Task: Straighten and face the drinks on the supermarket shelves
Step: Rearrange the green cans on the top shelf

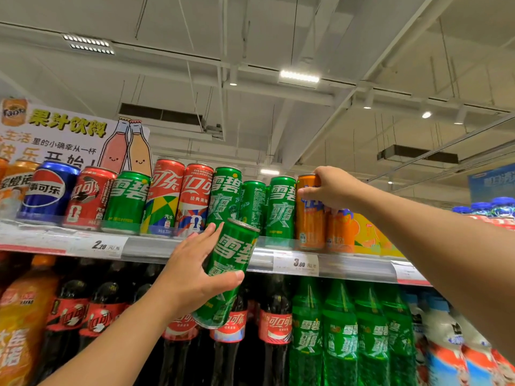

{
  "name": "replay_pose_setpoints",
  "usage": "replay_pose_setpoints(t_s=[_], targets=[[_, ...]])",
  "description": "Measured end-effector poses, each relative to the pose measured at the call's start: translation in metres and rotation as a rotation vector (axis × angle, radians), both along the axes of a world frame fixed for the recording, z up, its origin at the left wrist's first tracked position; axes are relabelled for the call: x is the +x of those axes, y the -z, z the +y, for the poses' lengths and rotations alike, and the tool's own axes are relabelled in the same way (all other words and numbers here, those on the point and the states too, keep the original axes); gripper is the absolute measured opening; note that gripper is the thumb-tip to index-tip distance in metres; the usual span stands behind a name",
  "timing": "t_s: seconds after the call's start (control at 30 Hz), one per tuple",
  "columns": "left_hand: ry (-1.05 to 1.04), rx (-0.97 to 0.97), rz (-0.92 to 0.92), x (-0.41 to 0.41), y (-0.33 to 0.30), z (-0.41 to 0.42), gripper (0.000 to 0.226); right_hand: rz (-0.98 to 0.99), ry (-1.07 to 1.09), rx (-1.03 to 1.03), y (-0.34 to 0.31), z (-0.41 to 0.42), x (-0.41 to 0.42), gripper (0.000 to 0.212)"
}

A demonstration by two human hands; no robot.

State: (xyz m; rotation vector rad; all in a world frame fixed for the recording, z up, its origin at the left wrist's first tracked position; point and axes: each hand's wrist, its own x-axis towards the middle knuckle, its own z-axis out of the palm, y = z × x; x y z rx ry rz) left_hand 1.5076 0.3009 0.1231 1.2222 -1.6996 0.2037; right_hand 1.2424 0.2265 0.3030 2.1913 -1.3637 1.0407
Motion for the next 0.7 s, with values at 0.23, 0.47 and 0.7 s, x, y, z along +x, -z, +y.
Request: replay_pose_setpoints(t_s=[0.23, 0.47, 0.7], targets=[[0.009, -0.004, 0.021, 0.0, 0.0, 0.0, 0.102, -0.066, 0.004, 0.167, -0.005, -0.006, 0.014, 0.041], [0.035, -0.022, 0.032, 0.0, 0.0, -0.003, 0.087, 0.03, 0.093, -0.084, 0.016, 0.013, 0.02, 0.05], [0.198, -0.01, 0.166, 0.001, -0.004, -0.004, 0.1, 0.04, -0.456, -0.242, 0.084, 0.075, 0.073, 0.043]])
